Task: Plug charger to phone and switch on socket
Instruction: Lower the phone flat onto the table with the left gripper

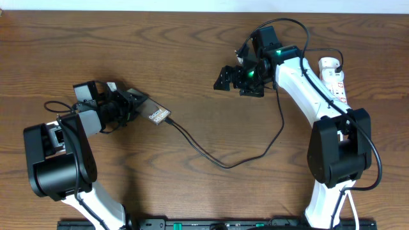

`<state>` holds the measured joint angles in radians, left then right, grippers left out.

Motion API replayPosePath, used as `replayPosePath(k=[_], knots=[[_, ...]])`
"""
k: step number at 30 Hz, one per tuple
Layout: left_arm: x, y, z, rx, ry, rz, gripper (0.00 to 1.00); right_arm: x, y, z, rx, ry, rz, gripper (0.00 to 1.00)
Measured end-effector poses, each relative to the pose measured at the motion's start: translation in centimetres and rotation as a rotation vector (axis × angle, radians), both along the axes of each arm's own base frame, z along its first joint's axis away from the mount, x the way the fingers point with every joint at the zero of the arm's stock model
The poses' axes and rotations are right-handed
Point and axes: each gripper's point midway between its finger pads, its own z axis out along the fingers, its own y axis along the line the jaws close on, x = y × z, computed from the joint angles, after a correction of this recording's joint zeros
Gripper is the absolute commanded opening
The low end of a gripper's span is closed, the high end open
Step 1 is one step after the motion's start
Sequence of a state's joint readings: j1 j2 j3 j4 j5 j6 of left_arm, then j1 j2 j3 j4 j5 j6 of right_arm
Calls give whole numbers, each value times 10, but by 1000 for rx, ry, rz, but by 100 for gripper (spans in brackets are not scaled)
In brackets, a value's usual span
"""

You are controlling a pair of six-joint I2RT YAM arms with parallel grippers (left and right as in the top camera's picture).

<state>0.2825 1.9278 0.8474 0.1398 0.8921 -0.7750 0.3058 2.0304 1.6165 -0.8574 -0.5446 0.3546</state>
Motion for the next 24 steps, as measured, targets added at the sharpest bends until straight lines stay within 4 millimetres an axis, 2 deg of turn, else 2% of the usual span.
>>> replayPosePath(k=[4,13,24], knots=[[-1,-2,6,-7,-1,-9,52,-2,-2,-1,-12,8,-1,99],[-13,-6,7,-36,69,-20,59,-2,-3,-2,-20,6,-2,99],[-23,-7,6,-39,142,-12,60,-2,-4,-2,-22,8,-2,99]])
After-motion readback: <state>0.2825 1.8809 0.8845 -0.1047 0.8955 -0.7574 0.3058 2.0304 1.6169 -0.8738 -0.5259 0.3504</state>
